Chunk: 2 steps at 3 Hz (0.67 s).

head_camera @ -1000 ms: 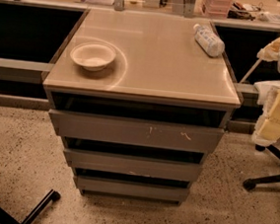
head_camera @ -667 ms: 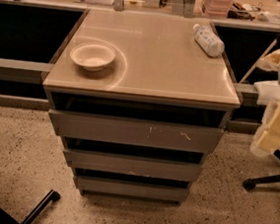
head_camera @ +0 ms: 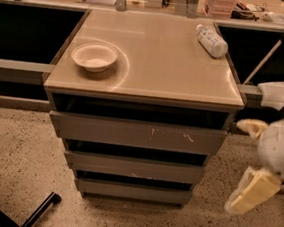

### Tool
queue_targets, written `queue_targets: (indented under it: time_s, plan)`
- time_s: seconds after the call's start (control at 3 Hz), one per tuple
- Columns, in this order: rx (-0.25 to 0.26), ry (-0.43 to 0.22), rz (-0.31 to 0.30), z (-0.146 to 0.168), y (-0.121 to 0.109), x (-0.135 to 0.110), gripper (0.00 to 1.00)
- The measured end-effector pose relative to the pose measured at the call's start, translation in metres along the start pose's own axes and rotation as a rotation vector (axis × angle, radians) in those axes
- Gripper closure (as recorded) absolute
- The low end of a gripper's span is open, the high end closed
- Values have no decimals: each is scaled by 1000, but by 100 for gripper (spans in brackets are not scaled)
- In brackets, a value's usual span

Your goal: Open bottom drawer

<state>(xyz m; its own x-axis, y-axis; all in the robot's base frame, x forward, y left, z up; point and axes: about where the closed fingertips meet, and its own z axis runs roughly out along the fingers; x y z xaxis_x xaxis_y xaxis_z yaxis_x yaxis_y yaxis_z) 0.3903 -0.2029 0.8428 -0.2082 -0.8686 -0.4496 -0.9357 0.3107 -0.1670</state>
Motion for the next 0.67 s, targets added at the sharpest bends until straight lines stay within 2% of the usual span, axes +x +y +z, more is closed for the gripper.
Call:
queue_targets:
  time_s: [0.33,0.67]
  plan:
    - [-54,-90,65,83,35,54,0]
    - [-65,-123,113,162,43,102,0]
